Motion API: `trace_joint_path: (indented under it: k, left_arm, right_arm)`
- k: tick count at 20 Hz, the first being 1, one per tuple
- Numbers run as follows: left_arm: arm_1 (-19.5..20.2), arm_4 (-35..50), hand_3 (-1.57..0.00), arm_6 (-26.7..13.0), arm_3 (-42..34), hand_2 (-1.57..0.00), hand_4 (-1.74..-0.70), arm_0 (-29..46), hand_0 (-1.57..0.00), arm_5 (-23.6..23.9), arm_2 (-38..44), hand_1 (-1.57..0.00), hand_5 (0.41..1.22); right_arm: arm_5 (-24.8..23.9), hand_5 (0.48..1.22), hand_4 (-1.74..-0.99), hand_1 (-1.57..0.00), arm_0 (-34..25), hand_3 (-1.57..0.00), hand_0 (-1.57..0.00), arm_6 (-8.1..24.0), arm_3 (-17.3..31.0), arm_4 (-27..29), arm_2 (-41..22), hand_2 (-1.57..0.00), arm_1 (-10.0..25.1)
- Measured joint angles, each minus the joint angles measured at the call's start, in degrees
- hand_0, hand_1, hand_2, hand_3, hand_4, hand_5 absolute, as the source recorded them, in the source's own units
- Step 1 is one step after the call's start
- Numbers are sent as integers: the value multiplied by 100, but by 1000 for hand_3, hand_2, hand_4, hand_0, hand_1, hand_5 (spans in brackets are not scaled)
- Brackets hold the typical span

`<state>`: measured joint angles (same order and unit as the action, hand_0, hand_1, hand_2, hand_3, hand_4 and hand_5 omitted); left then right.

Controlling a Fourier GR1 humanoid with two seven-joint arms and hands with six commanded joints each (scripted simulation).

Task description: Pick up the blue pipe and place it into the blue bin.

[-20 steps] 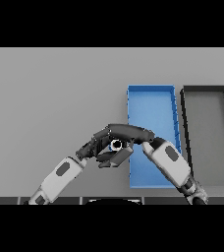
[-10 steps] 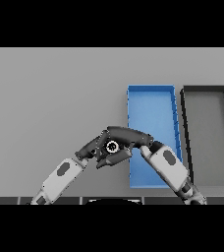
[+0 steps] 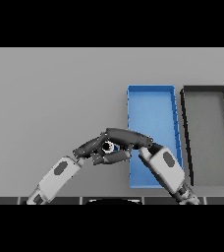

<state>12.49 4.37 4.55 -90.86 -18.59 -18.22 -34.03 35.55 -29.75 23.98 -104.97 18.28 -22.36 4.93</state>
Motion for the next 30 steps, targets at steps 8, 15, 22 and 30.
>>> trace_joint_path:
  k: [8, 15, 22, 30]
  left_arm:
    - [-119, -376, -17, -224, 138, -44, -830, 32, -53, 310, 19, -43, 659]
    - [-174, -156, -3, -834, 177, -8, -878, 114, -10, 403, 141, -8, 572]
    - [-56, -161, 0, -879, -14, -1, -865, 332, -1, 383, 71, -1, 509]
    - [10, -150, 1, -875, -70, 1, -860, 327, 1, 337, 78, 1, 484]
  right_arm:
    - [75, 1219, -1485, -1570, 89, -1570, -1570, -63, -23, -136, 139, -1570, -213]
    - [-16, 1221, -1492, -1571, 39, -1571, -1571, 123, 81, 412, 381, -1571, -370]
    - [-1325, 1221, -1492, -1571, -1045, -1571, -1571, 1062, 35, 2471, 736, -1571, 38]
    - [-1908, 1221, -1497, -1571, -2859, -1571, -1571, 581, 882, 2678, 1726, -1571, 791]
